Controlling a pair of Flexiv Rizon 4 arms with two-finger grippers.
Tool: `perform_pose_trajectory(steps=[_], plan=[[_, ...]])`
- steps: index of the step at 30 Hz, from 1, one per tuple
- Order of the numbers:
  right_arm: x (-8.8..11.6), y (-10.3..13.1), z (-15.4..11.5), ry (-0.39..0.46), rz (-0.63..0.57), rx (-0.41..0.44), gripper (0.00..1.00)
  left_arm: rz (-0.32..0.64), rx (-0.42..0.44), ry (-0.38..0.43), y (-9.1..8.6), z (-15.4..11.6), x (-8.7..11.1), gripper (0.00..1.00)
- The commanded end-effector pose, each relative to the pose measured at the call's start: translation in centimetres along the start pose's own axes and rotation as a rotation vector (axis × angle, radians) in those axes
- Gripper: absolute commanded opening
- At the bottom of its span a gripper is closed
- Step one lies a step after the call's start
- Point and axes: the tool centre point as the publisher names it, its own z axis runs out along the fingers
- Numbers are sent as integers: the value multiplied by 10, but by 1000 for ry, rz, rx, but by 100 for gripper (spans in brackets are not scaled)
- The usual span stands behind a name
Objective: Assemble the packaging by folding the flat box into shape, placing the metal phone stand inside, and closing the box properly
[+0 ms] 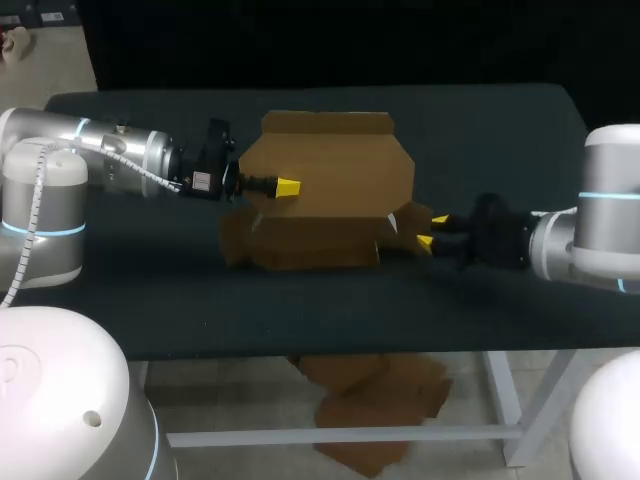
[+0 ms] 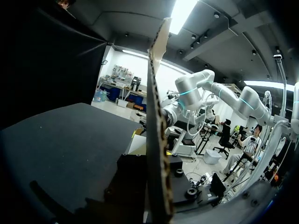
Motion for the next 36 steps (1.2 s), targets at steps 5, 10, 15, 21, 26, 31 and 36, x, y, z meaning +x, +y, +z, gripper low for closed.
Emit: perform_pose_trajectory(steps=[5, 10, 15, 21, 26, 31, 36], plan=[[4, -1, 9, 12, 3, 3, 0, 0, -2, 1, 2, 0, 0, 0], [13, 0, 7, 4, 3, 0, 0, 0, -2, 1, 2, 0, 0, 0], [21, 3, 4, -4, -1, -1, 0, 0, -2, 1, 2, 0, 0, 0], [30, 4, 4, -12, -3, 0, 0, 0, -2, 1, 2, 0, 0, 0], [35, 3, 8, -18, 5, -1, 0, 0, -2, 1, 2, 0, 0, 0], [40, 2, 13, -17, 14, -3, 13, 0, -2, 1, 2, 0, 0, 0], [45, 5, 19, -15, 14, -4, 24, 0, -2, 1, 2, 0, 0, 0]])
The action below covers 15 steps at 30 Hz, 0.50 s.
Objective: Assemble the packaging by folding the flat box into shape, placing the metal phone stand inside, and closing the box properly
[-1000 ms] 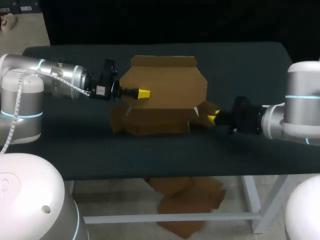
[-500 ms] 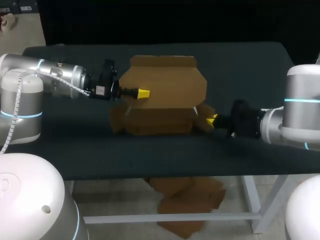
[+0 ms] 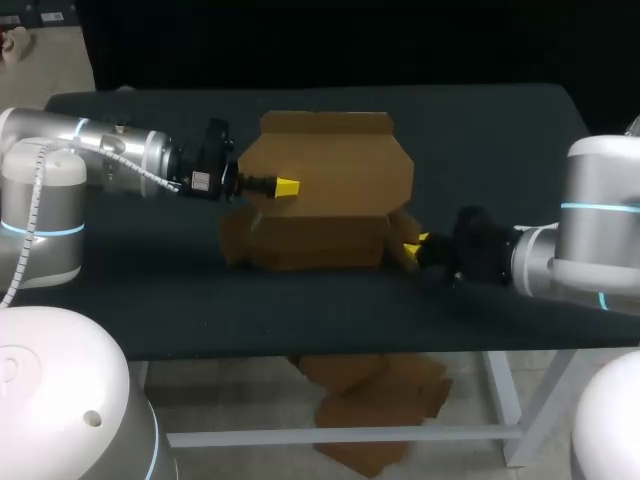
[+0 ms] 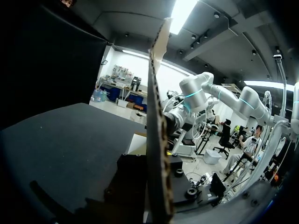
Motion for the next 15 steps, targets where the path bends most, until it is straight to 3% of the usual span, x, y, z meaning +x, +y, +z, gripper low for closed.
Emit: perform_pose_trajectory(steps=[1, 4, 15], plan=[[6, 2, 9, -12, -3, 0, 25, 0, -2, 2, 2, 1, 0, 0], [10, 4, 11, -12, -5, 0, 33, 0, -2, 2, 2, 1, 0, 0], [30, 5, 21, -2, 8, -10, 37, 0, -2, 2, 2, 1, 0, 0]])
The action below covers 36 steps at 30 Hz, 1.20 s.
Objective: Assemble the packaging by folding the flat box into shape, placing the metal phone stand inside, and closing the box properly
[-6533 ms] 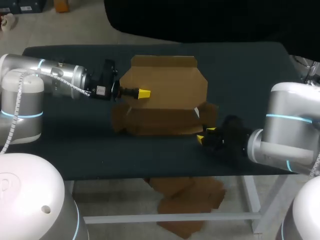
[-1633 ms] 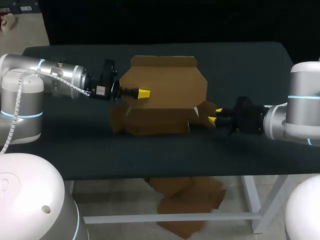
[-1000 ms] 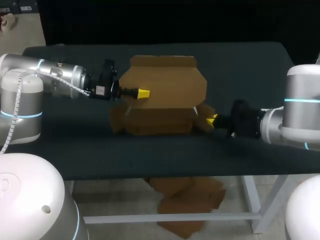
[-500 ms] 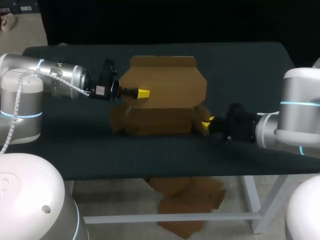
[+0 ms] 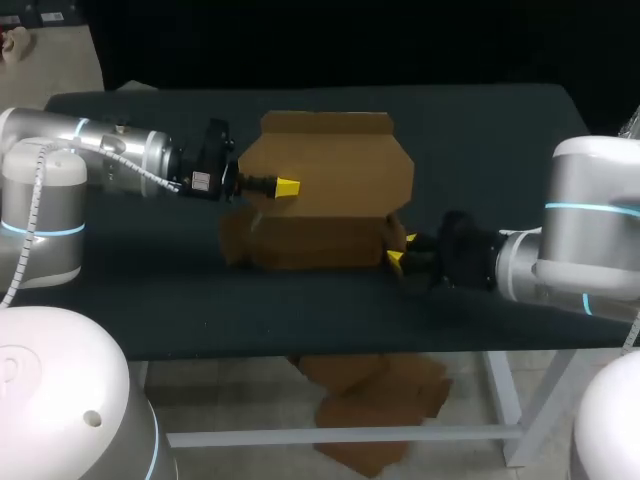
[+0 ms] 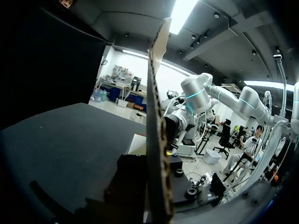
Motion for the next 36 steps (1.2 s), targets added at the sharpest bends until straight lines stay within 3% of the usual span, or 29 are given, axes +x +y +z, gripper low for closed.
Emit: perform_pose_trajectory(steps=[1, 25, 26, 27, 29, 36], plan=[[9, -3, 9, -9, 1, -6, 38, 0, -2, 2, 2, 1, 0, 0], [23, 2, 11, -52, 83, -79, 44, 0, -2, 2, 2, 1, 0, 0], [23, 1, 11, -56, 93, -85, 45, 0, -2, 2, 2, 1, 0, 0], [22, 1, 10, -59, 99, -88, 52, 0, -2, 2, 2, 1, 0, 0], [22, -1, 9, -63, 102, -86, 53, 0, -2, 2, 2, 1, 0, 0], [18, -6, -4, -73, 93, -57, 49, 0, -2, 2, 2, 1, 0, 0]])
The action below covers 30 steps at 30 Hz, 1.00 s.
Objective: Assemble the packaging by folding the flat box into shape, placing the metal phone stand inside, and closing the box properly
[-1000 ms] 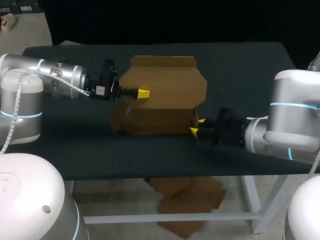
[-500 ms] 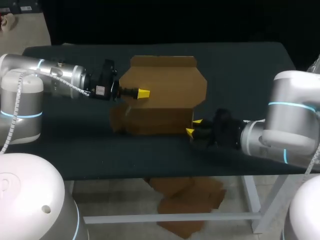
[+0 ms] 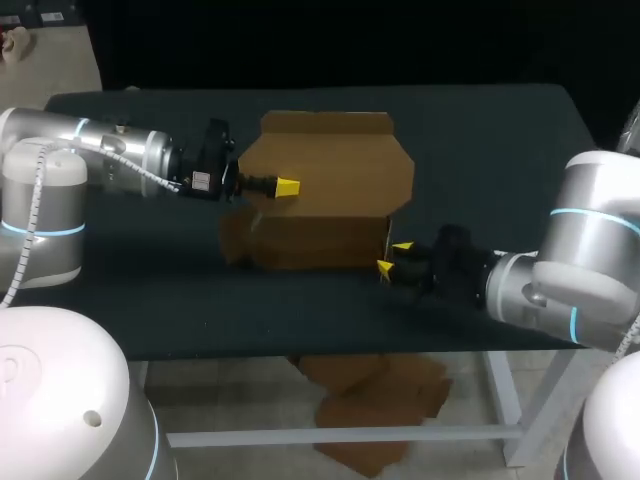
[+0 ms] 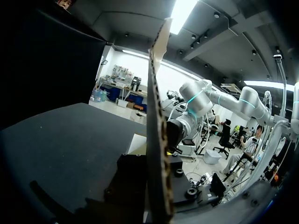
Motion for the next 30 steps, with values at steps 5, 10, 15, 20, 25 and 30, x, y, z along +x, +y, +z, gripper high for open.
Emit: perform_pose_trajectory(steps=[5, 10, 15, 20, 25, 30], plan=[[-2, 0, -22, -15, -84, 33, 48, 0, -2, 1, 2, 0, 0, 0], [-11, 0, -33, 11, -122, 58, 47, 0, -2, 1, 2, 0, 0, 0], [-27, -2, -38, 42, -151, 76, 47, 0, -2, 1, 2, 0, 0, 0], [-41, -2, -36, 103, -187, 103, 48, 0, -2, 1, 2, 0, 0, 0], [-50, 1, -28, 168, -234, 113, 48, 0, -2, 1, 2, 0, 0, 0], [-52, 2, -18, 215, -266, 103, 48, 0, -2, 1, 2, 0, 0, 0]])
